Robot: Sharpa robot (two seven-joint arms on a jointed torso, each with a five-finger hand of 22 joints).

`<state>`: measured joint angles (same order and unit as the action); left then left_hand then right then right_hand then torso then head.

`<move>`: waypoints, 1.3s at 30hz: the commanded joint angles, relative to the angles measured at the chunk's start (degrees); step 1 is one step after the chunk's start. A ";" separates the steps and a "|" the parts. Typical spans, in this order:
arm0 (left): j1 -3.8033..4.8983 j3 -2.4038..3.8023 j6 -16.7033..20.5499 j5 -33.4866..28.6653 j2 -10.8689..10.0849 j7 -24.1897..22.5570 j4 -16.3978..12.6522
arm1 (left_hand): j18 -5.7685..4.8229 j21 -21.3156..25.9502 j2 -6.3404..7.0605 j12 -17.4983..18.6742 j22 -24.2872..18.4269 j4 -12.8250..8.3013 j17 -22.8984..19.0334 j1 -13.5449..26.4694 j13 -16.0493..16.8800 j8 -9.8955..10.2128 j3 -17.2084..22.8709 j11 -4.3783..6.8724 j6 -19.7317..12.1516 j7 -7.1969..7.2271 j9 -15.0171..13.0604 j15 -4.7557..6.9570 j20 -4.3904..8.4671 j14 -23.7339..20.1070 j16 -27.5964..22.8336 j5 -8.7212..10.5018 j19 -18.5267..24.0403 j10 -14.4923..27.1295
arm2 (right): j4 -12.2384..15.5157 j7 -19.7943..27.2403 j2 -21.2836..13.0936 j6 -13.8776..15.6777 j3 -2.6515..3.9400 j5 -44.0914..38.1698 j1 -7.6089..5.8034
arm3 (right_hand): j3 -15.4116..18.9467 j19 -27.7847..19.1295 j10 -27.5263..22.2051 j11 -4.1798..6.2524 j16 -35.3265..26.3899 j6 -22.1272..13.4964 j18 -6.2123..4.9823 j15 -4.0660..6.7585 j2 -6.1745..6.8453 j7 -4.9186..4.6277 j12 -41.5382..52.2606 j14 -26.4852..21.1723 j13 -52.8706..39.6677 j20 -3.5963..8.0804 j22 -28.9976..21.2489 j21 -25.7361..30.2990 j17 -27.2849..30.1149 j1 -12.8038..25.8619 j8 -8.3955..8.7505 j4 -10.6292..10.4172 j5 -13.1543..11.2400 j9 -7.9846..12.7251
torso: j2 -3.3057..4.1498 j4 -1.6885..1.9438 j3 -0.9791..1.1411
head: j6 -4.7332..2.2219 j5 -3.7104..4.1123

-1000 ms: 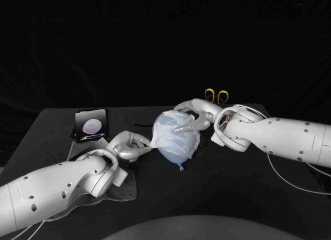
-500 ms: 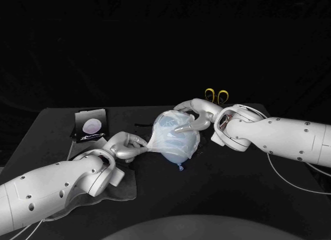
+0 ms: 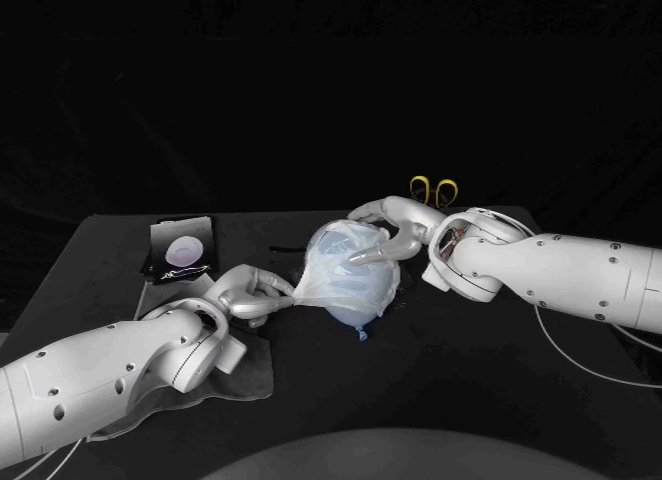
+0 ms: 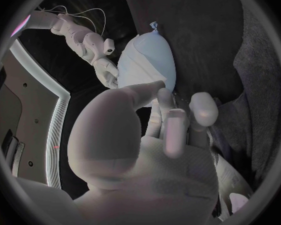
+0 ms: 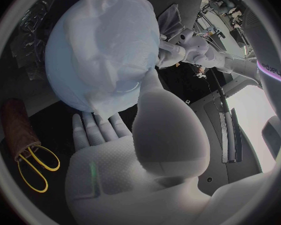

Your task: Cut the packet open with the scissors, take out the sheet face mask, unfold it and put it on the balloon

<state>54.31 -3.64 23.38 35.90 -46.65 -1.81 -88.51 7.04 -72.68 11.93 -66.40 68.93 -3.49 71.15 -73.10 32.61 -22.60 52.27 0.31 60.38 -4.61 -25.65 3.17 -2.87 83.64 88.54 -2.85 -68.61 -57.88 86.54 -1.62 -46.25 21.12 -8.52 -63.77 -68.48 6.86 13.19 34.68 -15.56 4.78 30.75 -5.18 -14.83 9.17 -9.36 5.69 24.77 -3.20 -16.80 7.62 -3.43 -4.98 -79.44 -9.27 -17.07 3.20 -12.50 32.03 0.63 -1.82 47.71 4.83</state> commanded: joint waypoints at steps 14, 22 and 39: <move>-0.04 0.01 -4.98 1.73 -0.18 1.57 0.83 | -0.26 0.02 -0.25 0.60 -0.34 0.27 0.95 1.03 -2.09 -0.41 0.54 -0.21 -0.04 -0.04 -7.14 0.09 -0.03 0.85 0.24 -0.11 0.12 1.23 | -0.14 -0.38 0.00 -1.87 -0.26 -0.60 0.34 | -0.15 0.42 -0.49 0.11 0.04 -0.12 -0.24 -0.04 -0.13 -7.38 -0.07 -0.43 -0.03 -0.02 0.05 -0.40 0.14 -0.10 0.20 -0.01 -0.30 0.09 | -0.01 0.00 -0.03 | -0.16 0.23; -0.03 0.02 0.67 -6.09 0.63 -4.29 1.05 | 0.91 5.31 -2.17 3.55 -5.52 2.66 1.20 1.62 -5.05 3.22 -7.15 -2.37 -8.76 -2.12 -7.19 -1.81 -1.38 0.11 0.06 0.03 5.54 5.40 | 0.07 1.77 -0.14 -1.31 -0.27 0.57 0.35 | 2.44 0.14 -2.39 -0.65 -1.25 -1.88 0.29 -0.68 2.27 -6.53 -0.98 -4.35 0.06 -0.03 -0.09 -0.41 1.02 0.14 0.89 -0.14 -0.17 0.80 | 0.01 -0.05 -0.04 | -0.65 0.37; -0.01 0.03 0.14 -8.71 -0.40 -7.41 0.21 | 3.40 20.80 2.39 15.37 -18.51 5.75 -35.88 -1.21 -12.87 10.95 -23.27 -7.04 -14.79 -5.96 -1.53 -6.20 -5.82 -19.60 -8.56 -0.01 17.12 14.82 | 3.70 10.53 -2.97 3.07 -0.24 11.33 0.20 | 8.58 -1.32 -6.39 -1.41 -2.39 -8.61 1.06 -1.38 7.09 -4.14 -2.30 -8.28 0.28 -0.02 -0.78 -0.01 1.82 2.23 3.49 -0.30 0.44 3.17 | -0.05 -0.08 0.01 | -0.96 0.78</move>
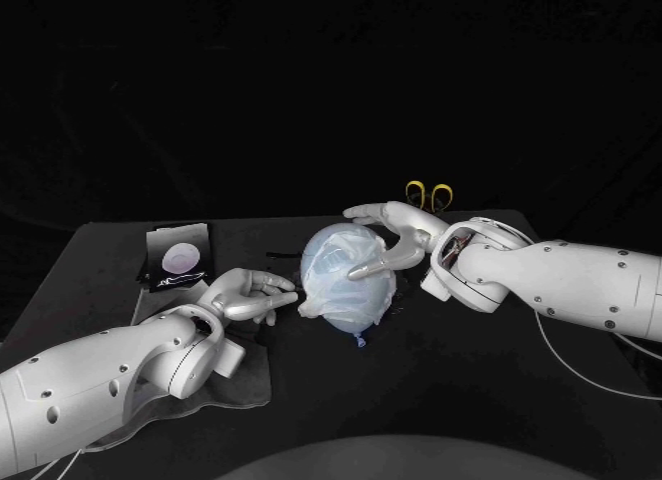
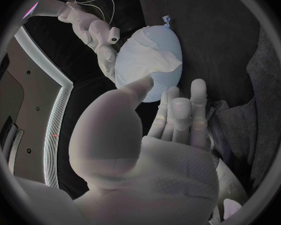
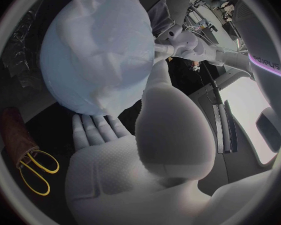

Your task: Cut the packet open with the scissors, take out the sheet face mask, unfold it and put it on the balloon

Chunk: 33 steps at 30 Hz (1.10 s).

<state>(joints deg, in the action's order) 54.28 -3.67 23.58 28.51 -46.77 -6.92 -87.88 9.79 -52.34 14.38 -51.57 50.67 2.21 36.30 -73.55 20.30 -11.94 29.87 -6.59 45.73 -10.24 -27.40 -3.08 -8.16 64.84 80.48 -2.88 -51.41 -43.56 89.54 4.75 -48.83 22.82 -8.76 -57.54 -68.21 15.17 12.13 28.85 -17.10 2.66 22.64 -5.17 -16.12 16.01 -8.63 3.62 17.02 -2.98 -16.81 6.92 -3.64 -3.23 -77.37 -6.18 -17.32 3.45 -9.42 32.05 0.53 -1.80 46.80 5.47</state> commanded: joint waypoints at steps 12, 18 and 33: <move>1.15 1.06 -0.39 -8.09 -3.49 -9.32 -2.58 | 0.63 7.32 -1.94 4.87 -4.29 1.72 -13.30 -4.07 -5.46 0.33 -6.28 -1.26 0.75 -1.07 1.92 -1.12 -1.83 -10.99 -8.48 0.00 2.90 1.87 | 4.78 8.11 -3.97 0.11 0.09 17.43 -1.05 | -1.97 -0.43 0.65 0.33 0.00 1.80 1.02 0.01 -2.34 -6.40 0.20 0.49 -0.16 -0.01 -0.16 0.21 -0.14 0.09 -0.42 0.02 -0.21 -0.75 | -0.24 0.04 -0.07 | -0.61 0.34; 3.27 1.45 -2.40 -17.43 -4.70 -14.65 -2.72 | 0.51 14.94 -2.81 7.89 -9.19 3.10 -17.78 -5.54 -8.64 0.21 -6.90 -1.80 1.37 -1.28 3.02 -1.97 -3.04 -15.53 -16.28 0.03 5.43 2.12 | 4.84 12.99 -4.93 0.23 0.13 26.13 -1.44 | -7.53 1.58 5.15 1.63 1.99 6.27 0.10 1.08 -10.75 -8.37 1.65 6.98 -0.55 0.05 0.84 -0.63 -1.44 -0.70 -2.20 0.43 -0.68 -2.14 | -0.61 -0.09 -0.31 | -1.13 0.53; 9.84 1.70 -4.92 -25.33 -3.49 -22.15 1.52 | 0.15 39.33 -1.68 31.34 -26.85 7.68 -28.97 -7.12 -16.78 1.20 -3.07 -2.81 4.69 -0.49 6.97 -4.65 -8.25 -17.97 -47.33 -0.01 10.43 -9.87 | -3.71 24.45 -2.90 6.44 0.16 48.19 -1.55 | -6.34 6.66 18.41 3.23 7.49 19.12 -2.31 3.37 -18.46 -7.90 4.90 25.20 -0.78 0.00 2.83 -2.90 -4.31 -1.58 -5.93 0.87 -0.45 -4.73 | -2.62 -0.18 -1.25 | -3.21 0.06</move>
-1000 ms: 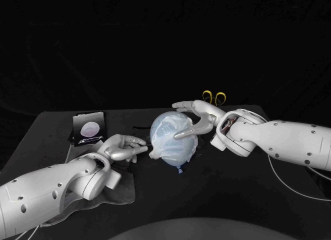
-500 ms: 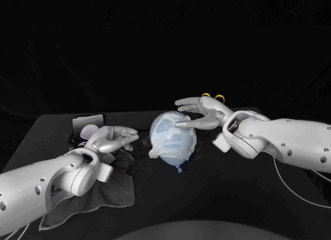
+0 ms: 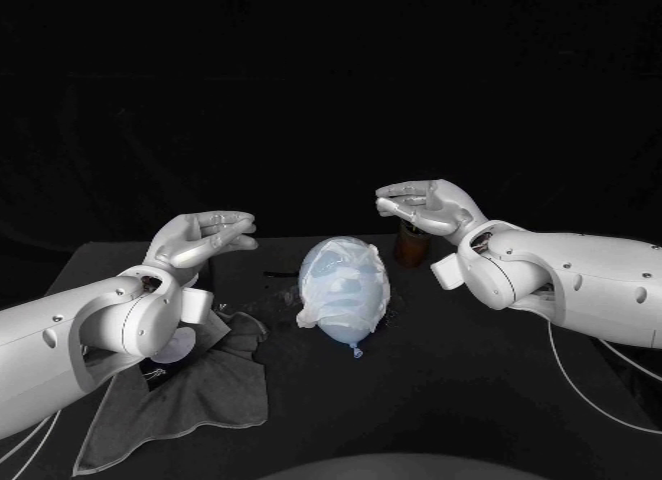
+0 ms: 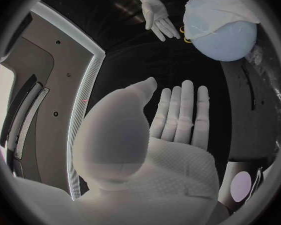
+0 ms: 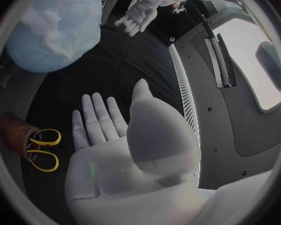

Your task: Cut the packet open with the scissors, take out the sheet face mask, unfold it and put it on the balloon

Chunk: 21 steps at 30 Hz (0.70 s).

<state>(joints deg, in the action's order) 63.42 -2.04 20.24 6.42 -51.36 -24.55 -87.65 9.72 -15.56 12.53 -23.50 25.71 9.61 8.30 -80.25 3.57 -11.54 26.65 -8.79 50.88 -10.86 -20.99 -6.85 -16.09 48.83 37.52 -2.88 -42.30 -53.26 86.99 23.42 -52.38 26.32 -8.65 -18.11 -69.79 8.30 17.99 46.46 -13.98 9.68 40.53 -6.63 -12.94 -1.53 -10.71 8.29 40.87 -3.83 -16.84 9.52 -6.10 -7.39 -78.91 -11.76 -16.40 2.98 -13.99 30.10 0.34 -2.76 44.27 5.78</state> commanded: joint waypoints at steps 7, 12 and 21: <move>1.66 0.07 0.01 -3.96 5.32 -6.11 7.06 | -2.99 10.46 -0.96 13.13 -8.04 1.60 -3.82 0.15 0.04 3.11 -3.49 -2.25 -2.78 0.72 2.68 -4.14 -0.75 -9.07 -15.99 -0.11 6.98 4.17 | -4.47 7.17 3.44 2.91 0.05 11.62 1.03 | 0.83 7.94 3.04 0.74 0.90 2.62 -1.90 1.05 -3.80 -5.25 -0.52 5.04 0.15 0.08 2.36 -3.42 -0.22 -1.96 0.04 0.71 1.21 0.36 | -1.89 -0.18 -0.91 | -2.32 -0.66; 1.83 0.11 0.68 -4.26 8.59 -6.85 11.21 | -4.31 12.42 -2.26 16.69 -11.95 2.70 -4.53 -0.49 0.05 3.62 -6.69 -0.76 -3.13 0.81 3.51 -5.47 -0.65 -12.34 -20.51 0.02 11.94 4.83 | -6.36 7.79 5.57 2.53 0.05 12.50 2.00 | 1.22 16.26 4.51 1.15 1.05 4.17 -2.76 1.76 -4.44 -4.94 -1.35 7.50 0.15 0.14 4.26 -6.65 -0.19 -3.15 0.17 0.83 1.33 0.54 | -2.25 -0.22 -0.96 | -3.84 -1.08; 1.67 0.08 0.94 -3.70 10.72 -5.15 13.04 | -9.72 15.56 -12.53 23.50 -25.71 -9.61 -8.30 26.05 -3.57 11.54 -26.65 8.79 -50.88 10.86 20.99 6.85 16.09 -48.83 -37.52 2.88 42.30 53.26 | -7.24 6.22 6.98 2.90 0.22 11.77 3.10 | -8.30 -17.99 -46.46 13.98 -9.68 -40.53 6.63 12.94 1.53 10.71 -8.29 -40.87 3.83 16.84 -9.52 6.10 7.39 23.84 11.76 16.40 -2.98 13.99 | -2.12 -0.14 -0.78 | -4.88 -1.47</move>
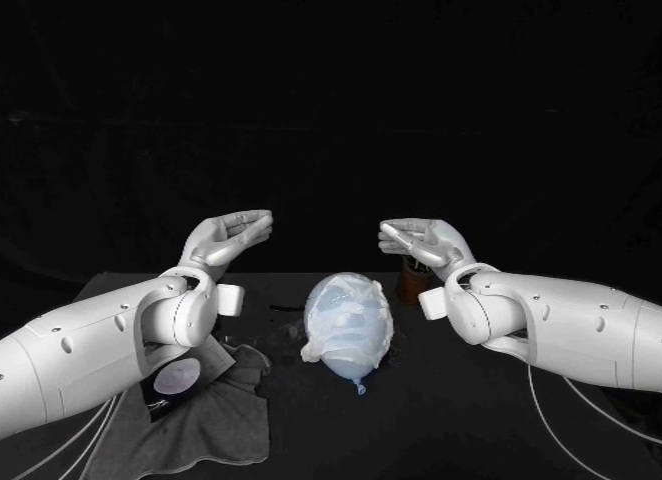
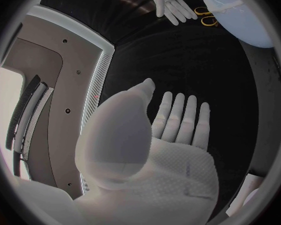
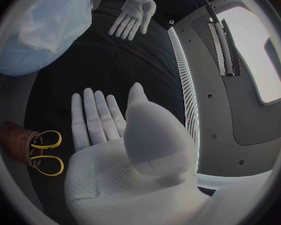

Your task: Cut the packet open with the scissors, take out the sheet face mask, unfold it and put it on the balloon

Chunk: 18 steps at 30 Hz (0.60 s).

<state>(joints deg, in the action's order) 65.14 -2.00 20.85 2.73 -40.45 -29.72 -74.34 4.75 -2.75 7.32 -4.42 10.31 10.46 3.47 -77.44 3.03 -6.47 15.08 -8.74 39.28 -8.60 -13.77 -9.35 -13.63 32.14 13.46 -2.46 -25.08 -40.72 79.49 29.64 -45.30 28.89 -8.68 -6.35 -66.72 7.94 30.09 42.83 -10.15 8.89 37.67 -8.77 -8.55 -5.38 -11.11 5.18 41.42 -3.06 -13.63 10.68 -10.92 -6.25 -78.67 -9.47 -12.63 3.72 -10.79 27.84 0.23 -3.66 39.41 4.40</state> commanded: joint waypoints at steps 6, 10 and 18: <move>-0.85 0.36 4.04 -0.45 -0.86 0.00 -2.76 | -4.75 2.75 -7.32 4.42 -10.31 -10.46 -3.47 34.35 -3.03 6.47 -15.08 8.74 -39.28 8.60 13.77 9.35 13.63 -32.14 -13.46 2.46 25.08 40.72 | 2.81 0.04 0.08 4.05 2.35 1.60 1.66 | -7.94 -30.09 -42.83 10.15 -8.89 -37.67 8.77 8.55 5.38 11.11 -5.18 -41.42 3.06 13.63 -10.68 10.92 6.25 34.90 9.47 12.63 -3.72 10.79 | 1.32 -0.11 1.44 | -1.87 -1.69; -1.89 0.77 8.85 -1.02 -1.71 -0.02 -5.98 | -4.75 2.75 -7.32 4.42 -10.31 -10.46 -3.47 77.44 -3.03 6.47 -15.08 8.74 -39.28 8.60 13.77 9.35 13.63 -32.14 -13.46 2.46 25.08 40.72 | 6.04 0.09 0.31 8.76 5.02 3.60 3.73 | -7.94 -30.09 -42.83 10.15 -8.89 -37.67 8.77 8.55 5.38 11.11 -5.18 -41.42 3.06 13.63 -10.68 10.92 6.25 78.67 9.47 12.63 -3.72 10.79 | 2.54 -0.18 2.78 | -3.78 -3.33; -4.29 1.73 20.06 -2.35 -3.68 -0.06 -13.47 | -4.75 2.75 -7.32 4.42 -10.31 -10.46 -3.47 77.44 -3.03 6.47 -15.08 8.74 -39.28 8.60 13.77 9.35 13.63 -32.14 -13.46 2.46 25.08 40.72 | 10.30 0.15 0.60 14.99 8.54 6.25 6.45 | -7.94 -30.09 -42.83 10.15 -8.89 -37.67 8.77 8.55 5.38 11.11 -5.18 -41.42 3.06 13.63 -10.68 10.92 6.25 78.67 9.47 12.63 -3.72 10.79 | 3.34 -0.23 3.66 | -5.03 -4.40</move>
<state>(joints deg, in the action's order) 60.92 -0.44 33.64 1.39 -44.02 -29.35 -86.98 1.26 -0.37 0.28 -0.36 0.45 0.46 0.20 -11.10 0.20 -0.41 0.87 -0.24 1.91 -0.21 -0.64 -0.33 -0.49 1.53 0.68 -0.41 -1.31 -2.01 89.43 29.35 -44.72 39.52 -0.30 -2.09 -60.35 0.21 1.46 2.03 -0.31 0.55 1.75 -1.25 -0.27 -0.29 -0.46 0.49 2.00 -0.19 -0.45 0.49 -0.77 -0.30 -11.05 -0.74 -0.78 0.44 -0.48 30.84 0.01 -0.37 34.57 0.14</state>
